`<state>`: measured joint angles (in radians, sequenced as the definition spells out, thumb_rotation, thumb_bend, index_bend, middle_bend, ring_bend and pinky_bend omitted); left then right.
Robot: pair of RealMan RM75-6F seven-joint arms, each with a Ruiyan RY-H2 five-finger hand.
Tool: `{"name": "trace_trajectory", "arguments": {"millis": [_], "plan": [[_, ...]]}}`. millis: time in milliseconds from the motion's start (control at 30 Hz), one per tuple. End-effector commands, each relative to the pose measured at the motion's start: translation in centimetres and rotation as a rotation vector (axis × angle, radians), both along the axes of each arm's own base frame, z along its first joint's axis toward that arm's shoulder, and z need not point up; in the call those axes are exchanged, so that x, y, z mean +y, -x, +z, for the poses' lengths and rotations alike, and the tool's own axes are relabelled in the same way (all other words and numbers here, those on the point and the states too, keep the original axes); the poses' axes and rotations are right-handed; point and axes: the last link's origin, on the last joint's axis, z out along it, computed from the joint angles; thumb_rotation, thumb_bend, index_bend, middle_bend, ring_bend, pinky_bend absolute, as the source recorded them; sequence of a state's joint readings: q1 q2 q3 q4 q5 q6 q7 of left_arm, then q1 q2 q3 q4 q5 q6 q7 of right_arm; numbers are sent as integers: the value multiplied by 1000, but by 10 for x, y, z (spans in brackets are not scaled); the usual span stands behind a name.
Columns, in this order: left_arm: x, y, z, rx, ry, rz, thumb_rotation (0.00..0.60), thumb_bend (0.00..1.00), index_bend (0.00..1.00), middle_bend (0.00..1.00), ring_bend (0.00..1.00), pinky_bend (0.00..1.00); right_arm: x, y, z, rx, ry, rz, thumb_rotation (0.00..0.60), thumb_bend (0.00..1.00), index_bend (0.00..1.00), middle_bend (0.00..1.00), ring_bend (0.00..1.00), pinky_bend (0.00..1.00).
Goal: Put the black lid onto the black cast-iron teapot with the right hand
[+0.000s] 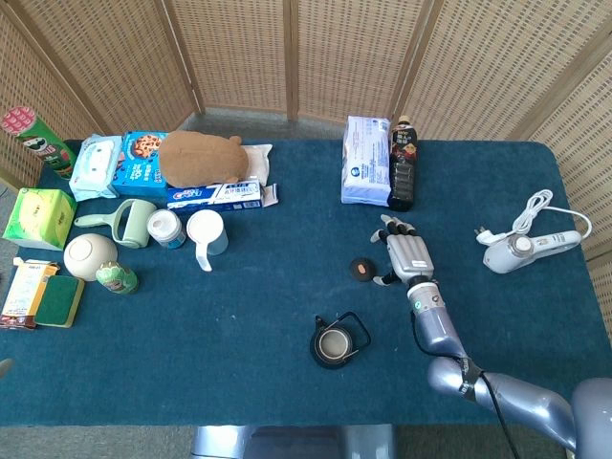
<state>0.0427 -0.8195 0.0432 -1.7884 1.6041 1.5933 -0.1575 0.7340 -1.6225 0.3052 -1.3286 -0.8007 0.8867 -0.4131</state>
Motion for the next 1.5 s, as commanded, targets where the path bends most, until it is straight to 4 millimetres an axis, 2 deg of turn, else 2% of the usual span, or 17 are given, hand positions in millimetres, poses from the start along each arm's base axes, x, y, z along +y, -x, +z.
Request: {"name": "trace_trajectory", "arguments": {"millis": [33, 867, 1500], "plan": [[1, 0, -1, 2, 3, 2, 600, 172, 0, 0, 0, 73, 0, 0, -2, 1, -8, -3, 600, 133, 295, 33, 34, 0], [1, -1, -3, 3, 2, 21, 600, 171, 0, 0, 0, 73, 1, -12, -20, 28, -55, 11, 600, 134, 296, 33, 34, 0], [2, 0, -2, -2, 2, 30, 600, 171, 0, 0, 0, 73, -2, -15, -28, 63, -73, 15, 600, 156, 359, 38, 35, 0]]}}
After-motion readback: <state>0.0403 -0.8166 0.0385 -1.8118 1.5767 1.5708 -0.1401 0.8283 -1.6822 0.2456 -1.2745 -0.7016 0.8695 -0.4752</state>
